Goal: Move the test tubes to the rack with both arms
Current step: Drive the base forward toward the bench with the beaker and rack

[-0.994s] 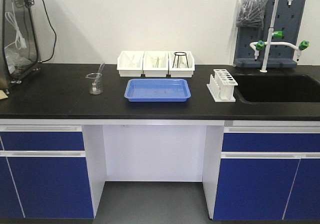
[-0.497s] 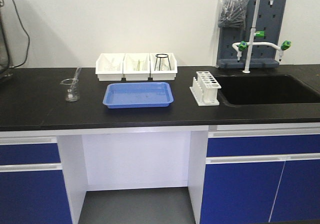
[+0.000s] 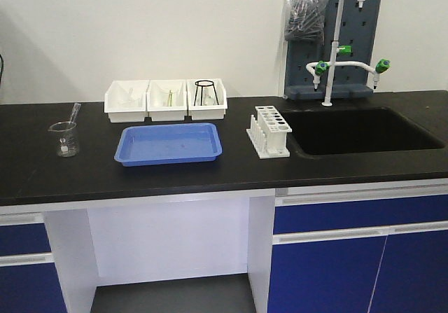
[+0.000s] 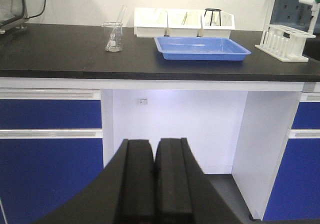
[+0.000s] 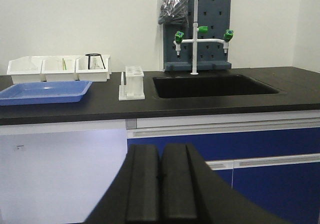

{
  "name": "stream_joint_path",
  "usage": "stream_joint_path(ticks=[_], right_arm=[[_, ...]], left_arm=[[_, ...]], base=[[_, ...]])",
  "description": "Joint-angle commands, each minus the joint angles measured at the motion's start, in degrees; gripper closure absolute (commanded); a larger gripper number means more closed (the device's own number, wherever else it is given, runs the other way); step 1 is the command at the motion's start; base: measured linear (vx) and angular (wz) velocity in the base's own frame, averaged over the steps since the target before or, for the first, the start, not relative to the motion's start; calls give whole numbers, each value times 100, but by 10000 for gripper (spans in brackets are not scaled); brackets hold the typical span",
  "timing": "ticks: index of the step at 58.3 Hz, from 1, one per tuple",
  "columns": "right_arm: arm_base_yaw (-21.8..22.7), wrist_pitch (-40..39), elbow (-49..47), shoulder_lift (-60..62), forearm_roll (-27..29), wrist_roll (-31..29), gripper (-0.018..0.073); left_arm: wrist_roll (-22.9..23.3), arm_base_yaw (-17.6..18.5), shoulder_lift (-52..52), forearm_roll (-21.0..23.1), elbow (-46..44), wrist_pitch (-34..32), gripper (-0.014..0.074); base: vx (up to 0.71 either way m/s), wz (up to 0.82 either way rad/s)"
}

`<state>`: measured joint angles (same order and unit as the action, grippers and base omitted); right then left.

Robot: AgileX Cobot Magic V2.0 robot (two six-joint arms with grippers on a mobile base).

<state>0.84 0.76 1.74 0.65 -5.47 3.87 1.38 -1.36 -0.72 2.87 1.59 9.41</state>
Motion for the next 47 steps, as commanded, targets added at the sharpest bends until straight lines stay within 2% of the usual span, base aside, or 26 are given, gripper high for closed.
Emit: stream_joint_path(ticks=[1, 20, 47], right_arm=[[35, -507, 79, 55, -60, -20, 568], [35, -507, 79, 55, -60, -20, 568], [35, -507, 79, 55, -60, -20, 568]], left_arm=[[56, 9, -70, 26, -149, -470, 601], [56, 9, -70, 26, -149, -470, 601], [56, 9, -70, 26, -149, -470, 601]], base=[[22, -3], [25, 3], [33, 18]])
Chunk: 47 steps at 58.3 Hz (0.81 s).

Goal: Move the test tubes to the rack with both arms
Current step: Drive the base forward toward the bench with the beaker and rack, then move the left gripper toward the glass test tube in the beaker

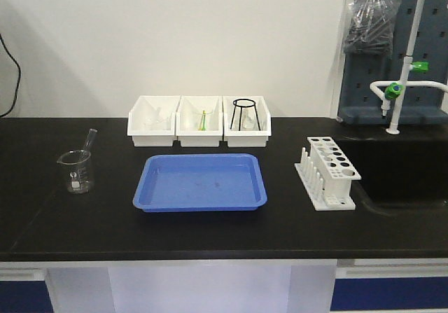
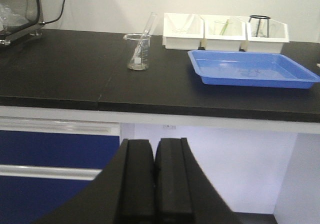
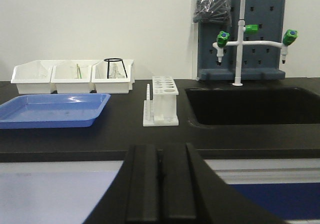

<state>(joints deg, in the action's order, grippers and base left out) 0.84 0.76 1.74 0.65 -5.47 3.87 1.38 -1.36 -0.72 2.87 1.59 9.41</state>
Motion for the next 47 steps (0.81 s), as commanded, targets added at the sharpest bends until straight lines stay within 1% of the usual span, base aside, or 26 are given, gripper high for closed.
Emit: stream_joint_path(ticks=[1, 12, 47], right_arm=[[35, -507, 79, 55, -60, -20, 568], [35, -507, 79, 55, -60, -20, 568], [35, -507, 79, 55, -60, -20, 568]], left_arm=[[56, 9, -70, 26, -149, -470, 601], [56, 9, -70, 26, -149, -470, 601], [56, 9, -70, 26, -149, -470, 601]], base=[[35, 14], [34, 7], [33, -3]])
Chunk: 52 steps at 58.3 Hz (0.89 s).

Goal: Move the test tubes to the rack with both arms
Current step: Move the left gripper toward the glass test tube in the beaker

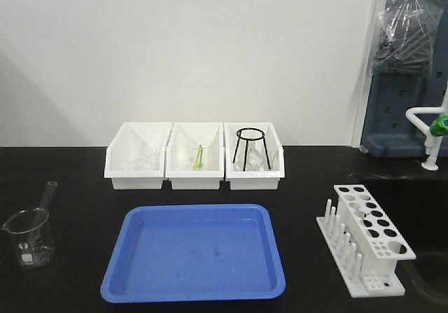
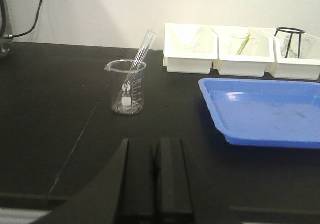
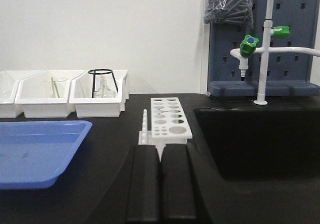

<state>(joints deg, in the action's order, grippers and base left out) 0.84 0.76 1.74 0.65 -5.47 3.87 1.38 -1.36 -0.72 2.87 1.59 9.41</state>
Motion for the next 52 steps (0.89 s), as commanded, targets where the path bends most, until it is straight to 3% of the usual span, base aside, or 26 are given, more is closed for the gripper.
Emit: stream_joint_path(ticks=[1, 52], right_arm=[[35, -507, 79, 55, -60, -20, 568], [35, -507, 79, 55, -60, -20, 568]], left_arm=[[56, 9, -70, 26, -149, -470, 601], [56, 9, -70, 26, -149, -470, 601]], base=[[29, -1], [16, 0]])
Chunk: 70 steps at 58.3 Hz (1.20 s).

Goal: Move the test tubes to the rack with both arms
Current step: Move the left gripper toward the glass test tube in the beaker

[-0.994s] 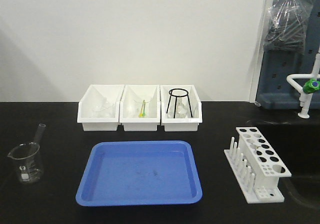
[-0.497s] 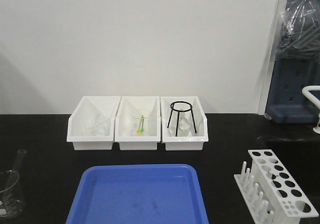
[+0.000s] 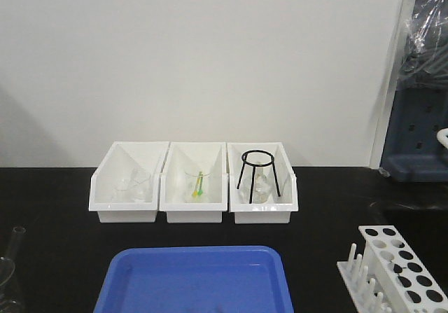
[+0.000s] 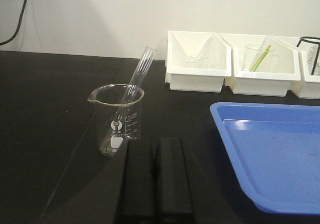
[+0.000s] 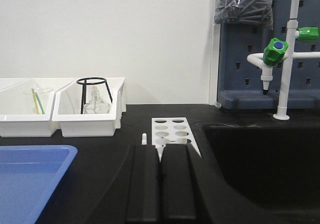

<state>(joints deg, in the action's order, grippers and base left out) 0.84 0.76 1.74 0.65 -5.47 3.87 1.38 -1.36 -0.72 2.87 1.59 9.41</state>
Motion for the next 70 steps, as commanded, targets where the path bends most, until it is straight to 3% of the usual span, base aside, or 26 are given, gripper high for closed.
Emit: stream_joint_path(ticks=[1, 45, 70], right_arm=[[35, -507, 79, 55, -60, -20, 568], [35, -507, 79, 55, -60, -20, 568], [35, -1143, 79, 55, -36, -20, 568]], left_arm=[[56, 9, -70, 26, -149, -470, 601], [56, 9, -70, 26, -149, -470, 601], [10, 9, -69, -14, -155, -1622, 601]], base=[[8, 0], [5, 0], [0, 0]])
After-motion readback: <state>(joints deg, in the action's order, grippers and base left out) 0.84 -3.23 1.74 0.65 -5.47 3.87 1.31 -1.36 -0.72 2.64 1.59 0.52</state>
